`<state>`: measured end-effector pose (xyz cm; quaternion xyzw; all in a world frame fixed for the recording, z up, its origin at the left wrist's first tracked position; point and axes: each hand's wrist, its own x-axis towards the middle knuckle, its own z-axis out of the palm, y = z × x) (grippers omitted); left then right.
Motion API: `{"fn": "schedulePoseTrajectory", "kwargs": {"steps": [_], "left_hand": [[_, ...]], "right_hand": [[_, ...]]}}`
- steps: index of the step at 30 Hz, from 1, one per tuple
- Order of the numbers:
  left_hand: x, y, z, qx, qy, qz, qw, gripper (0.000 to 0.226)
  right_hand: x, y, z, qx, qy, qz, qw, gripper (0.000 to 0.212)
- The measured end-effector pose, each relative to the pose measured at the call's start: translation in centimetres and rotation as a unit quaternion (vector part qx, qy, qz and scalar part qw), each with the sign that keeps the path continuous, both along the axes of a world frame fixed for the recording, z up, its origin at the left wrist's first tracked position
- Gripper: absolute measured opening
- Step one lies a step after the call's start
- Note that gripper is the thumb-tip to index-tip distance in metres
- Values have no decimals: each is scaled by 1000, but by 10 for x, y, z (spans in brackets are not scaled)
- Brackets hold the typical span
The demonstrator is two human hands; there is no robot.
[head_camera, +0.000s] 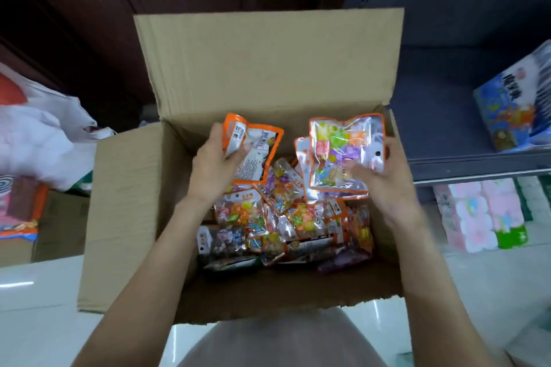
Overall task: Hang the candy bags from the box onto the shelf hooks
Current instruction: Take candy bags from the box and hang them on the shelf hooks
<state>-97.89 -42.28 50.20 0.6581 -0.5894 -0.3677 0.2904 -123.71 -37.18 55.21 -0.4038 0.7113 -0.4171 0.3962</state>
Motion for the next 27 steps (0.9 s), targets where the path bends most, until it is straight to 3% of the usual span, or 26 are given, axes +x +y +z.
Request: {"fn": "schedulePoseTrajectory", "kwargs": {"steps": [2, 3, 6, 9, 12, 14, 18, 22, 24, 27], "left_hand": [[0, 13, 16, 14, 164, 68, 984, 28], [-3, 20, 25, 20, 228, 90, 969, 20], [-18, 37, 51, 32, 324, 103, 940, 10], [-28, 52, 73, 28, 356, 71, 931, 25], [-31, 57, 85, 6, 312, 17, 950, 61], [-31, 60, 87, 3, 285, -12, 959, 72], [-30, 62, 87, -15, 266, 17, 964, 64], [-39, 65, 96, -88, 212, 37, 973, 46], [-44, 66, 102, -133, 169, 39, 976, 31], [-52, 68, 110, -202, 103, 23, 974, 27]], "right_hand": [[3, 14, 22, -25, -198, -42, 979, 36], [5, 19, 29, -28, -254, -43, 966, 34], [15, 27, 38, -34, -305, -49, 951, 50], [26, 31, 41, -33, -290, -66, 954, 48], [36, 34, 42, -41, -263, -75, 961, 43], [41, 36, 43, -55, -241, -73, 966, 37], [44, 37, 49, -74, -154, -54, 984, 34], [29, 42, 58, -112, -33, -28, 993, 37], [17, 46, 66, -132, -2, -15, 991, 37], [0, 52, 80, -157, 9, 25, 987, 34]]}}
